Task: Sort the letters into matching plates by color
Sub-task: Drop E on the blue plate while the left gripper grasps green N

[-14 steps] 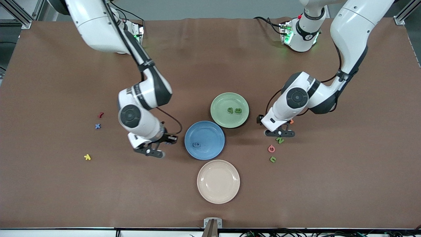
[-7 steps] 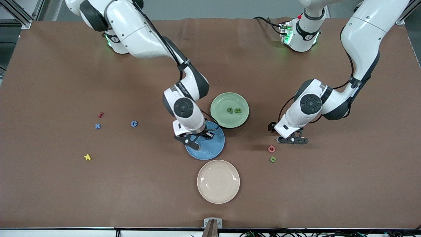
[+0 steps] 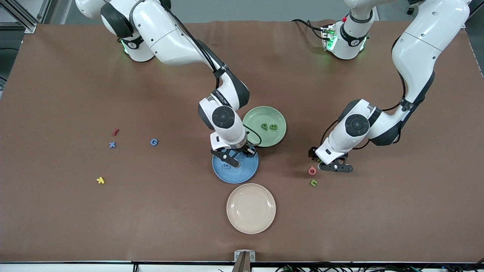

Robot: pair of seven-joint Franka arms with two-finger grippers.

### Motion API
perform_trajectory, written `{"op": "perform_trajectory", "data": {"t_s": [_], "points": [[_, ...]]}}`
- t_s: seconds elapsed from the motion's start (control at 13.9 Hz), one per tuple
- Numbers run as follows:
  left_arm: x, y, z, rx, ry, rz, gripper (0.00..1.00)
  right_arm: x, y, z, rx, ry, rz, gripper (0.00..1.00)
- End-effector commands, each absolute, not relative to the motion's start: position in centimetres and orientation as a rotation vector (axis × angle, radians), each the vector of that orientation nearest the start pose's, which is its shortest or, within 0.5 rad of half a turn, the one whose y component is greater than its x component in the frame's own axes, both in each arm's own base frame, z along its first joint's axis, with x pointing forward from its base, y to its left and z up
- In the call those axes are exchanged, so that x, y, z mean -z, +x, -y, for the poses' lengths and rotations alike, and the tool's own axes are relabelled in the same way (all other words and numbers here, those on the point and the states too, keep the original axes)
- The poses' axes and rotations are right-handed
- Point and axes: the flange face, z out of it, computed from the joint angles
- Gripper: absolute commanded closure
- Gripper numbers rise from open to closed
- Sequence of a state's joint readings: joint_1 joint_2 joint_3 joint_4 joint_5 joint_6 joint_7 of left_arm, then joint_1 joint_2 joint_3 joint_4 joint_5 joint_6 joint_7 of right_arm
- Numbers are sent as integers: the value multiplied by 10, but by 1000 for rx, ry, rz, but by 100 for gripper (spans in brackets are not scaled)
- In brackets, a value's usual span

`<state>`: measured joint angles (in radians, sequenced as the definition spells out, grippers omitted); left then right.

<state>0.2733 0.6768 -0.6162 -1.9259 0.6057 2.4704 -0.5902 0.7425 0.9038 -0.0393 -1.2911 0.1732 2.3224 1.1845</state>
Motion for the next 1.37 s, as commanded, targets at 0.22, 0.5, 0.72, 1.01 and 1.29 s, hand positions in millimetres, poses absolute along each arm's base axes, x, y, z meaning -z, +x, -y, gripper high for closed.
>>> {"op": "perform_trajectory", "data": {"t_s": [0.22, 0.5, 0.72, 1.01, 1.29], "points": [[-188, 597, 198, 104, -3146, -193, 20, -206, 575, -501, -19, -2850, -876, 66], [-182, 598, 198, 101, -3158, -188, 32, -219, 583, -495, 9, -2863, -841, 0], [-173, 598, 194, 93, -3156, -181, 36, -237, 589, -489, 24, -2851, -849, 0], [-170, 597, 191, 97, -3143, -204, 47, -256, 601, -439, -23, -3088, -824, 0], [-172, 598, 190, 102, -3141, -197, 66, -318, 638, -333, -126, -3135, -652, 0]]}}
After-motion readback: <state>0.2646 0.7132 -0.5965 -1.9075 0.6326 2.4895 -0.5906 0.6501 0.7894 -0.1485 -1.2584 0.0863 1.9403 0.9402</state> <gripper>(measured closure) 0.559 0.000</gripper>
